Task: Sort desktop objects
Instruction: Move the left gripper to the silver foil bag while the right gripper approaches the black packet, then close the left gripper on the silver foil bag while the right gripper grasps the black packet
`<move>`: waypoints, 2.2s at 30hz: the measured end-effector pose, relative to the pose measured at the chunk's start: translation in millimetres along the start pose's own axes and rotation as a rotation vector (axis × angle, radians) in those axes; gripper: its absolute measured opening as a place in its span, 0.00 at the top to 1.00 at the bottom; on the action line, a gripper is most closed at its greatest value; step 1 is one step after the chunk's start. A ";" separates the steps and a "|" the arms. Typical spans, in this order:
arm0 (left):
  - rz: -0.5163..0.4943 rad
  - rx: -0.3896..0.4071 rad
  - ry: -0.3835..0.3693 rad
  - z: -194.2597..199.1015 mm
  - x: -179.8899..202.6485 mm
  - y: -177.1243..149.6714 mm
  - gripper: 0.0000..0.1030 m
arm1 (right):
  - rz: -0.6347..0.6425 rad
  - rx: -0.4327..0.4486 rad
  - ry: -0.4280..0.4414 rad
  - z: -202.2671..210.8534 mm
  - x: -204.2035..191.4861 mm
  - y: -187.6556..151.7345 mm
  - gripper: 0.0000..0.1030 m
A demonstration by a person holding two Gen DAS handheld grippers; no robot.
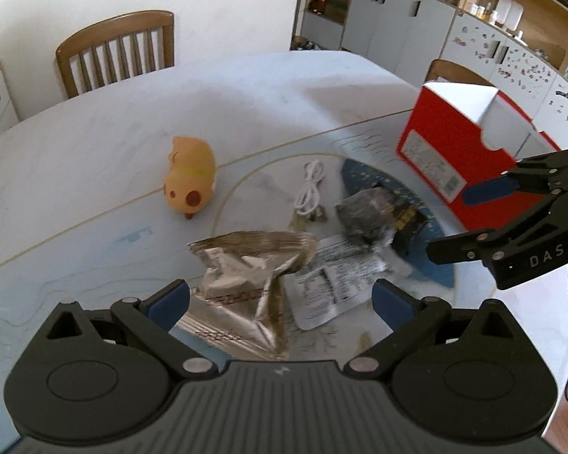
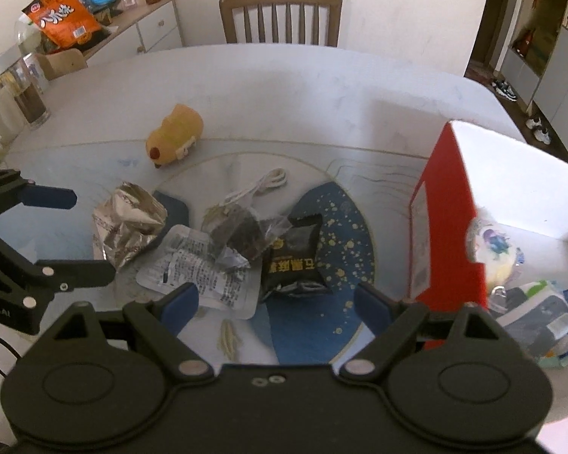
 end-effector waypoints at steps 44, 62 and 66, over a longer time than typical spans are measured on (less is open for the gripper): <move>-0.040 -0.052 0.072 -44.2 -32.7 -11.4 0.01 | 0.013 -0.082 -0.070 -72.8 23.7 17.4 0.47; -0.107 -0.043 0.079 -52.1 -25.2 -12.8 0.19 | 0.014 -0.066 -0.064 -76.3 19.4 20.8 0.48; -0.104 -0.042 0.071 -51.6 -25.4 -12.1 0.20 | 0.015 -0.065 -0.062 -76.1 18.1 21.3 0.58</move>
Point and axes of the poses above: each gripper's, at about its wrist camera, not at the fingertips, and z roughly against the way its jaws point, x to its right, y to its top, the point moved 10 cm from there along -z, roughly the way its jaws point, and after that the axes turned 8 degrees about -z, right-handed, at the moved point
